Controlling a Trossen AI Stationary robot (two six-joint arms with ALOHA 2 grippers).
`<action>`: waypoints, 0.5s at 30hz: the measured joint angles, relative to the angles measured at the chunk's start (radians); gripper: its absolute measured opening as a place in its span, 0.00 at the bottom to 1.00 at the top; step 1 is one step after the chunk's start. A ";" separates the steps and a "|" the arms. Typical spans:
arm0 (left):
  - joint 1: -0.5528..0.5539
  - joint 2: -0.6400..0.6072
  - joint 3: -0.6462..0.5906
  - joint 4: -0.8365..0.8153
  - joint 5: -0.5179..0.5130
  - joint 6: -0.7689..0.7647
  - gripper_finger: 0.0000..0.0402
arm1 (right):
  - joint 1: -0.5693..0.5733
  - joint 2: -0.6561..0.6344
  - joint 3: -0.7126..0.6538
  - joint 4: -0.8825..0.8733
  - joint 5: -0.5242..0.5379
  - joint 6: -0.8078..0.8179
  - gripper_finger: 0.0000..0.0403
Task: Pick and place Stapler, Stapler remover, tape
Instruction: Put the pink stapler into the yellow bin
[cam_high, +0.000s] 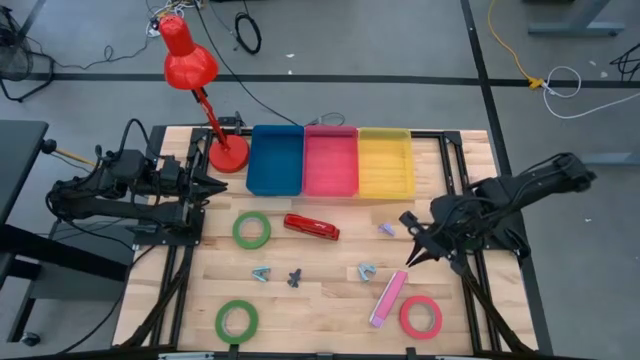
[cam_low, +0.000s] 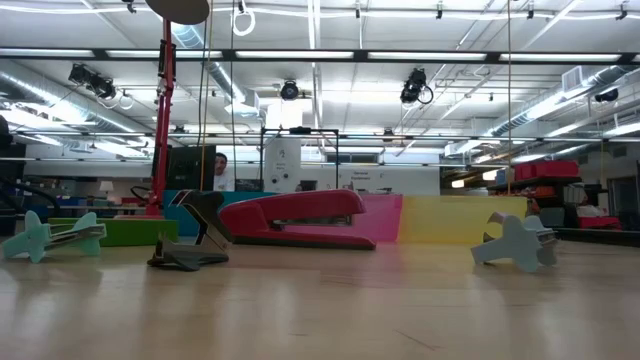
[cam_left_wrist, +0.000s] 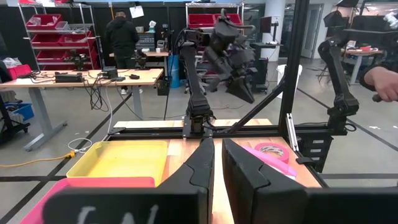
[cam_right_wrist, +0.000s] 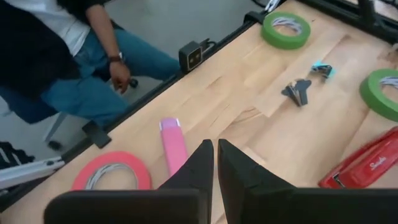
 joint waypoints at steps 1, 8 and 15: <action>0.000 0.000 0.000 0.000 0.000 0.000 0.09 | 0.010 0.007 0.000 -0.002 0.015 -0.001 0.06; 0.000 0.000 0.000 0.000 0.000 0.000 0.09 | 0.066 0.068 0.000 -0.007 0.085 -0.041 0.06; 0.000 0.000 0.000 0.000 0.000 0.000 0.09 | 0.090 0.138 0.000 -0.007 0.086 -0.041 0.06</action>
